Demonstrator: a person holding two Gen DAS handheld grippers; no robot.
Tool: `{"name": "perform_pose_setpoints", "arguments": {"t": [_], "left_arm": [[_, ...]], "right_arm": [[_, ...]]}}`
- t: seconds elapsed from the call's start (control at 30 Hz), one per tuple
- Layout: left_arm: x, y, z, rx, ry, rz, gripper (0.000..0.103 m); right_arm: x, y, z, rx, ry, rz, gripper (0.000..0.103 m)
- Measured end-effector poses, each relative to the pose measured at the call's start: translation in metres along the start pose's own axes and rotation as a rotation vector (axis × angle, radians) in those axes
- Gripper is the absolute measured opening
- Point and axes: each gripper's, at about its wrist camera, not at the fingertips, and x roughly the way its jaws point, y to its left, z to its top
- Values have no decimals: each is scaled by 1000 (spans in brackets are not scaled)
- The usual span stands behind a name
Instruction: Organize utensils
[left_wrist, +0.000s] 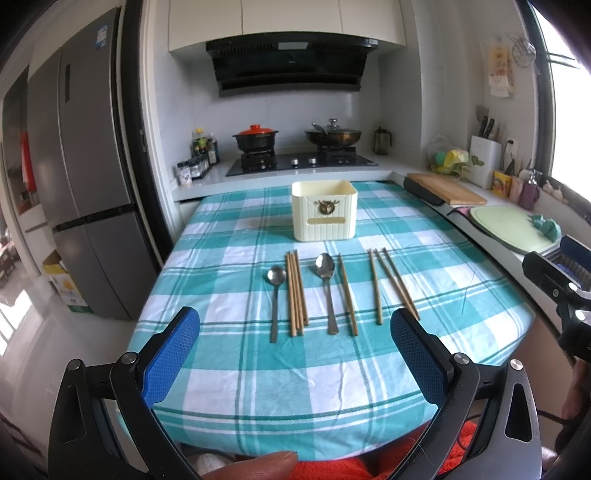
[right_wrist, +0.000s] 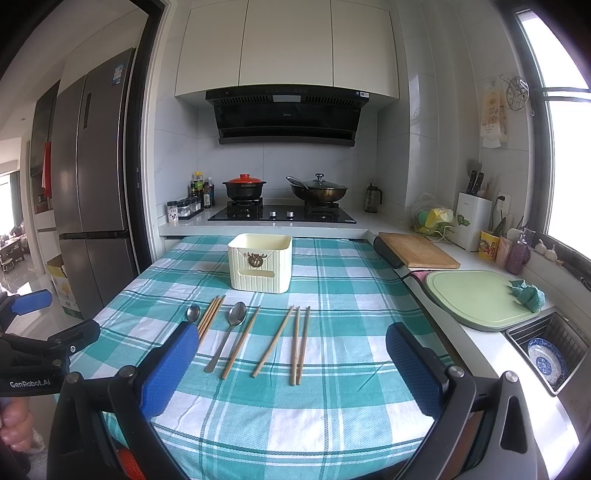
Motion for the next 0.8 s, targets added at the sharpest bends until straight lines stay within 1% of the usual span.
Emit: {"name": "perform_pose_setpoints", "arguments": {"t": [0.27,0.43,0.57,0.7,0.8], "left_arm": [[15,9,2,-10,34,7,103],[43,32,5,-71,94,27,103],[76,49,6,-91,134,25,103],[127,64,8,-92,201,11,103],[163,69,9,-75,244,-15,103]], "right_arm": [[12,-1,-1,7,22,14,103],[30,-3,-3,12,57,15,103],[52,-10,-7,23,108,12,103],[75,-20,-10,31,152,6,103],[95,-30,-13,39,185,15,103]]}}
